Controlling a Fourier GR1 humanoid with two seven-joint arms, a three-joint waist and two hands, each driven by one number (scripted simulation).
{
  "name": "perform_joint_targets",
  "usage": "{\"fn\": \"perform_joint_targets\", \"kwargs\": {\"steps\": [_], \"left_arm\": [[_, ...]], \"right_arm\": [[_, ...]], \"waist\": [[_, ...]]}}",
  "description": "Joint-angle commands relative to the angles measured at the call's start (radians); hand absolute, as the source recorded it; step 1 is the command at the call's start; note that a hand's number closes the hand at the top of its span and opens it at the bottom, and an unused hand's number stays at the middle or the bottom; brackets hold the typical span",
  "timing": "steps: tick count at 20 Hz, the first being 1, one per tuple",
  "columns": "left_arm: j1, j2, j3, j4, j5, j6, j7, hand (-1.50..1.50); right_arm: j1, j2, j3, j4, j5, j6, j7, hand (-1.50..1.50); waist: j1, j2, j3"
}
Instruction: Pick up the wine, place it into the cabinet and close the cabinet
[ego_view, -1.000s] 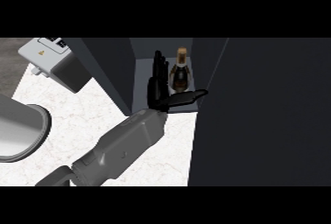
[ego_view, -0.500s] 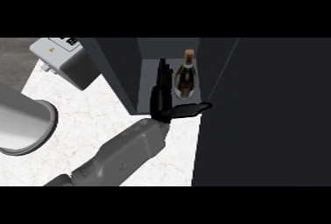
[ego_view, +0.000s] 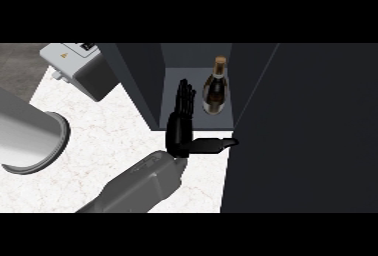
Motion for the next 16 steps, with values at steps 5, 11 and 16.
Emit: {"fn": "perform_joint_targets", "kwargs": {"steps": [5,11,16], "left_arm": [[0.168,0.111,-0.031,-0.251,-0.147,-0.022,0.069,-1.50],[0.281,0.286,-0.051,-0.551,-0.234,0.025,0.136,-1.50],[0.321,0.406,-0.044,-0.732,-0.259,0.001,0.212,-1.50]], "right_arm": [[-0.027,-0.027,-0.039,-0.018,-0.033,-0.002,0.040,-1.50],[0.020,-0.056,-0.079,-0.085,-0.056,0.021,0.037,-1.50],[-0.045,-0.093,-0.031,-0.016,-0.083,0.090,0.041,1.50]], "waist": [[0.002,0.000,0.000],[0.004,-0.003,0.000],[0.009,-0.001,0.000]]}}
